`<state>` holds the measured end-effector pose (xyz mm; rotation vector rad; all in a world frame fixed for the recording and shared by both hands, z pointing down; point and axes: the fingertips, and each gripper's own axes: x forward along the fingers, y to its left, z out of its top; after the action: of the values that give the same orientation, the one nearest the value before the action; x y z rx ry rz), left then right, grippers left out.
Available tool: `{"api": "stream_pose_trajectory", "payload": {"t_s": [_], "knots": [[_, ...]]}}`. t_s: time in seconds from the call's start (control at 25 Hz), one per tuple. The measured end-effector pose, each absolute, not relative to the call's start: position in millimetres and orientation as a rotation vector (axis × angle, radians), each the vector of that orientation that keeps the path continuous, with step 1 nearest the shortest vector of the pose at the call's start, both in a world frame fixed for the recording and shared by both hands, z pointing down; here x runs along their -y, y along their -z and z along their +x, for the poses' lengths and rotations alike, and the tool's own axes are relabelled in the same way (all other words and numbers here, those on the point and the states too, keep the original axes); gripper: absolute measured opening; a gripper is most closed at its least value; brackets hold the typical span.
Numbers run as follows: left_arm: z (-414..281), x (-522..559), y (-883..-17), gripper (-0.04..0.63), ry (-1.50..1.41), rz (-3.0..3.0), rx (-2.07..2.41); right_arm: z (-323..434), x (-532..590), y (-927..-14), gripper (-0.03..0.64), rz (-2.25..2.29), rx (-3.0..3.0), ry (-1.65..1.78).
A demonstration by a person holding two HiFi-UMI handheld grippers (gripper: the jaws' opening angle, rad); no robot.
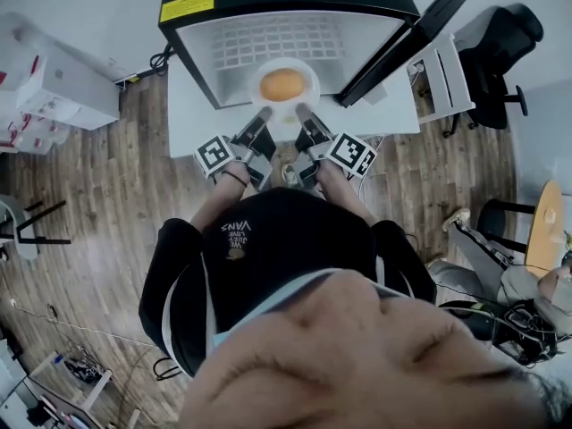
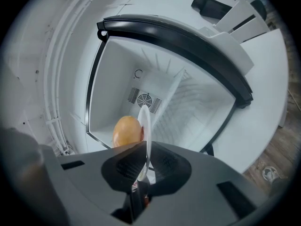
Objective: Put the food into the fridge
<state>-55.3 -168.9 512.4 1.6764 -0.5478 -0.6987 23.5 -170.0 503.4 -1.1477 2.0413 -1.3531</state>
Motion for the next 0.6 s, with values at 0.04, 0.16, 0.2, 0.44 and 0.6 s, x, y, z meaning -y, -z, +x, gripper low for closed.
{"api": "stream_pose_trajectory", "payload": {"t_s": [0.04, 0.16, 0.2, 0.44, 0.6], "knots": [[-56, 172, -512, 0.025, 0.704, 1.674, 0.549, 23, 173, -503, 0.023, -1.145, -2.046, 1.352], [-56, 186, -512, 0.025, 0.713, 1.66, 0.563, 23, 188, -501, 0.023, -1.134, -2.052, 1.362], [-56, 191, -512, 0.025, 0.713, 1.656, 0.568, 23, 194, -501, 0.023, -1.131, -2.052, 1.368], [-51, 200, -512, 0.025, 0.716, 1.661, 0.585, 28, 204, -502, 0.023, -1.117, -2.06, 1.369], [-51, 209, -510, 0.025, 0.719, 1.665, 0.596, 29, 213, -503, 0.023, -1.106, -2.057, 1.382]]}}
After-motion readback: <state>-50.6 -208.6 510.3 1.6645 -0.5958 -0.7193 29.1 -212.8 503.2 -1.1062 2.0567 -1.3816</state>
